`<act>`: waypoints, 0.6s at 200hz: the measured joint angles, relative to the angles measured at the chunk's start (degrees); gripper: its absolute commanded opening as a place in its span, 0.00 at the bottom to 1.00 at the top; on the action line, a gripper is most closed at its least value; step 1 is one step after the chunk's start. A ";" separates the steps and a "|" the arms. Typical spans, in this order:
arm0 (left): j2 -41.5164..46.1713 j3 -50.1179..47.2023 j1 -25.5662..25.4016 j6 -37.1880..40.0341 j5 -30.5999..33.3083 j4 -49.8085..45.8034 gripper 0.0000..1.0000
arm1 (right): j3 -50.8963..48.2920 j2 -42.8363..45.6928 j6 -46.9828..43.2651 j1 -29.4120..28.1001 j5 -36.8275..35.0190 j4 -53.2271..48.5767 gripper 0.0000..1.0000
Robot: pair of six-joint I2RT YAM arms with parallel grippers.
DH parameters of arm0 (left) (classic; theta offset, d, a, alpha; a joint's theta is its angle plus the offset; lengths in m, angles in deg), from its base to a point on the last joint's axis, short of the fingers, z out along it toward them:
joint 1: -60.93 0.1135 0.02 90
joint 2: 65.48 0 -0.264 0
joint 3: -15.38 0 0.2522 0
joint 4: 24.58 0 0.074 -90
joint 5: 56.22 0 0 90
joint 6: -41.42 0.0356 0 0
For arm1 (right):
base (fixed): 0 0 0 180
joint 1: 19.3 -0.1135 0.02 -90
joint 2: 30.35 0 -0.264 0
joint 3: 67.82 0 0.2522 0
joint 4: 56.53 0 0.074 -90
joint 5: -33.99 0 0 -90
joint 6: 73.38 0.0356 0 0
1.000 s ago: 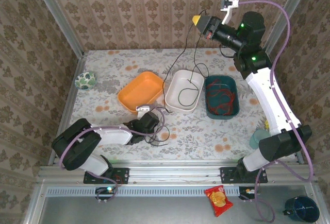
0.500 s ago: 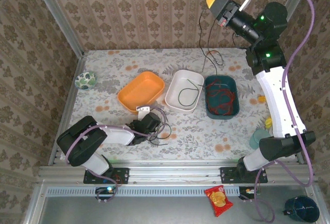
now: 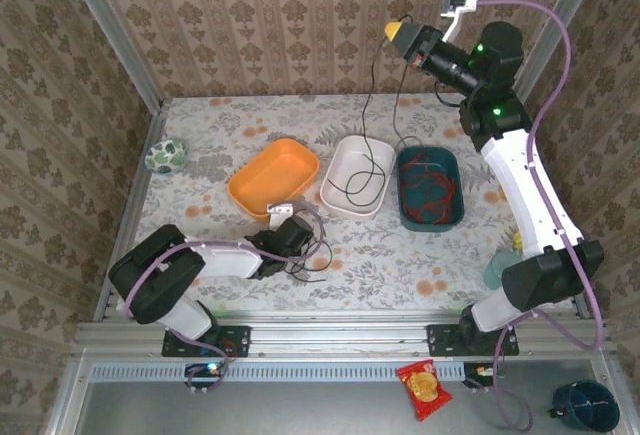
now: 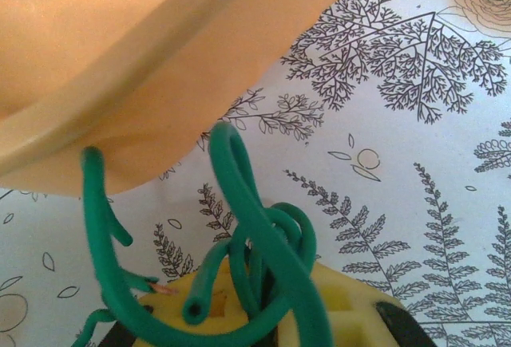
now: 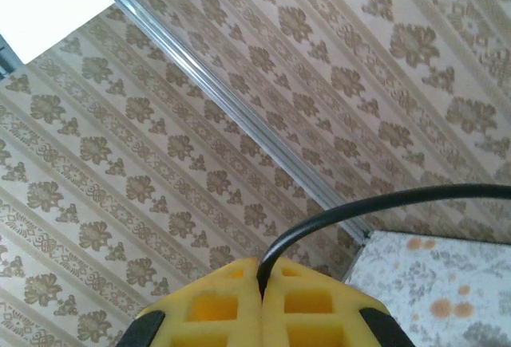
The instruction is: Untangle the cables
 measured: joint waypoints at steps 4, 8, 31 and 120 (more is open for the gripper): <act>0.04 0.02 0.00 0.00 -0.07 -0.13 0.00 | -0.28 -0.04 0.13 -0.24 0.00 0.09 0.00; 0.09 0.04 0.00 0.02 -0.13 -0.22 0.00 | -0.63 -0.09 0.33 -0.48 0.00 0.26 0.00; 0.13 0.07 0.00 0.11 -0.26 -0.50 0.00 | -2.05 -0.11 1.51 -1.90 0.04 1.86 0.00; 0.87 0.09 0.00 0.17 -0.72 -1.88 0.00 | -11.63 -3.54 2.64 -3.69 -1.64 6.36 0.00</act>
